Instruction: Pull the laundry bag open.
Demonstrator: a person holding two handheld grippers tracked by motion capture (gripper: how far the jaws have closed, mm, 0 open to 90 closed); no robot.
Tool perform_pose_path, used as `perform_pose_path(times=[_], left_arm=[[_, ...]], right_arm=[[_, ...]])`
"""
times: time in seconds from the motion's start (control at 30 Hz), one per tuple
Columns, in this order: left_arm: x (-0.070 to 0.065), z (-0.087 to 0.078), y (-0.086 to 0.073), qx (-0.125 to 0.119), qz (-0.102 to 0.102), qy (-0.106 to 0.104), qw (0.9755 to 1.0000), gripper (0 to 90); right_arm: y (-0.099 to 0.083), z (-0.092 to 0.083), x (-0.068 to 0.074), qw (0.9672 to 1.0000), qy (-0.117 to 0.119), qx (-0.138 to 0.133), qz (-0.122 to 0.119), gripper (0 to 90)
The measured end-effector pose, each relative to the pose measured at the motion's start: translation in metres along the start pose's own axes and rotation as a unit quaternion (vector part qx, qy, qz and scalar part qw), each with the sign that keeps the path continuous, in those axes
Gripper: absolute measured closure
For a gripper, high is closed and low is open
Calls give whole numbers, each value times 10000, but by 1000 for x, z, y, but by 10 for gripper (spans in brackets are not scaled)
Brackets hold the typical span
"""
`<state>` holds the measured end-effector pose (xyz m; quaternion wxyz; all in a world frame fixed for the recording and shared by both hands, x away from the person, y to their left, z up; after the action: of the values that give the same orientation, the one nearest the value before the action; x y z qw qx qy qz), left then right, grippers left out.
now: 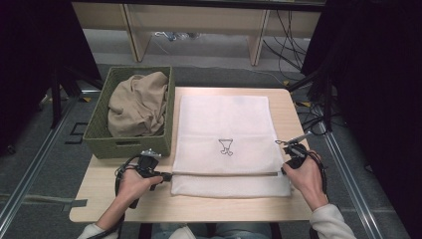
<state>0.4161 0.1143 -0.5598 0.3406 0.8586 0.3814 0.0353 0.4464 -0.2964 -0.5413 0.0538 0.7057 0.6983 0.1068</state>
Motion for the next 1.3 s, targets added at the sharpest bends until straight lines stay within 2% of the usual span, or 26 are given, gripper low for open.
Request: perform_pose_path(times=[0.03, 0.07, 0.2, 0.23, 0.27, 0.3, 0.33, 0.37, 0.4, 0.47, 0.5, 0.53, 0.57, 0.6, 0.7, 0.73, 0.8, 0.83, 0.97, 1.0, 1.07, 1.1, 1.17, 1.2, 1.27, 1.3], left_arm=[[0, 1, -1, 24, 23, 26, 10000, 855], [1, 3, -1, -1, 54, 22, 10000, 849], [0, 5, 1, -41, -29, 39, 10000, 822], [-1, 4, 2, -6, 24, 7, 10000, 816], [-2, 4, 3, 16, 91, 29, 10000, 810], [-4, 5, 5, -36, 62, 57, 10000, 800], [-5, 5, 7, -84, 136, 82, 9998, 789], [-6, 5, 9, -143, 106, 128, 9998, 782], [-8, 3, 10, -89, 136, 115, 9998, 783], [-10, 2, 12, -66, 180, 99, 9998, 783], [-12, 2, 15, -115, 209, 201, 9995, 783], [-13, 0, 18, -128, 272, 256, 9992, 779], [-19, -1, 23, -232, 281, 154, 9992, 776], [-22, -2, 25, -231, 308, 108, 9992, 778], [-25, 0, 29, -246, 389, 95, 9989, 788], [-25, 2, 29, -247, 402, 62, 9989, 791], [-23, 4, 29, -234, 358, 41, 9991, 797], [-23, 4, 29, -226, 339, 26, 9992, 798], [-23, -1, 32, -391, 281, 92, 9988, 792], [-24, -4, 32, -399, 370, 67, 9985, 784], [-26, -6, 37, -610, 400, 169, 9972, 759], [-26, -10, 36, -534, 517, 150, 9971, 737], [-25, -12, 40, -716, 622, 331, 9949, 673], [-25, -14, 42, -808, 725, 329, 9935, 638], [-25, -15, 45, -979, 647, 455, 9921, 572], [-26, -17, 45, -1021, 718, 455, 9911, 545]], right_arm=[[1, 1, -2, 9998, 86, -34, -191, 774], [1, 0, -3, 9996, 106, -42, -245, 764], [1, -7, 2, 9995, 229, -145, -133, 725], [2, -9, 0, 9992, 217, -195, -262, 721], [1, -11, 5, 9994, 257, -195, -92, 717], [2, -12, 6, 9990, 328, -223, -217, 714], [2, -13, 9, 9990, 291, -269, -190, 713], [2, -14, 11, 9990, 292, -281, -212, 713], [3, -15, 12, 9982, 388, -312, -338, 709], [3, -16, 15, 9983, 355, -345, -296, 702], [5, -15, 14, 9971, 371, -458, -489, 700], [5, -16, 16, 9973, 376, -443, -450, 697], [5, -18, 17, 9965, 420, -462, -553, 695], [6, -18, 17, 9959, 437, -516, -595, 694], [5, -19, 20, 9966, 432, -494, -498, 687], [5, -20, 20, 9963, 454, -498, -537, 686], [6, -20, 20, 9960, 454, -522, -569, 686], [5, -21, 21, 9965, 444, -510, -494, 685], [6, -23, 23, 9959, 481, -566, -511, 683], [6, -23, 24, 9955, 512, -582, -547, 681], [6, -23, 27, 9950, 507, -604, -612, 676], [5, -24, 31, 9959, 503, -585, -473, 673], [5, -25, 36, 9947, 657, -564, -556, 659], [5, -27, 37, 9944, 657, -585, -577, 655], [7, -27, 36, 9927, 659, -678, -744, 649], [7, -28, 37, 9928, 682, -657, -733, 645]])
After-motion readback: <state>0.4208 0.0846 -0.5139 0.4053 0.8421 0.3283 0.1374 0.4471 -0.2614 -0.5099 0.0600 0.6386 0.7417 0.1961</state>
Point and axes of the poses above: each handheld gripper's, and its own axes: z roughly forward along the jaws, y roughly out of its top, x roughly to its left, the point moved 9 cm from there along z, roughly forward along the jaws, and after that the axes turned 10 degrees about z, right-handed, at the moved point
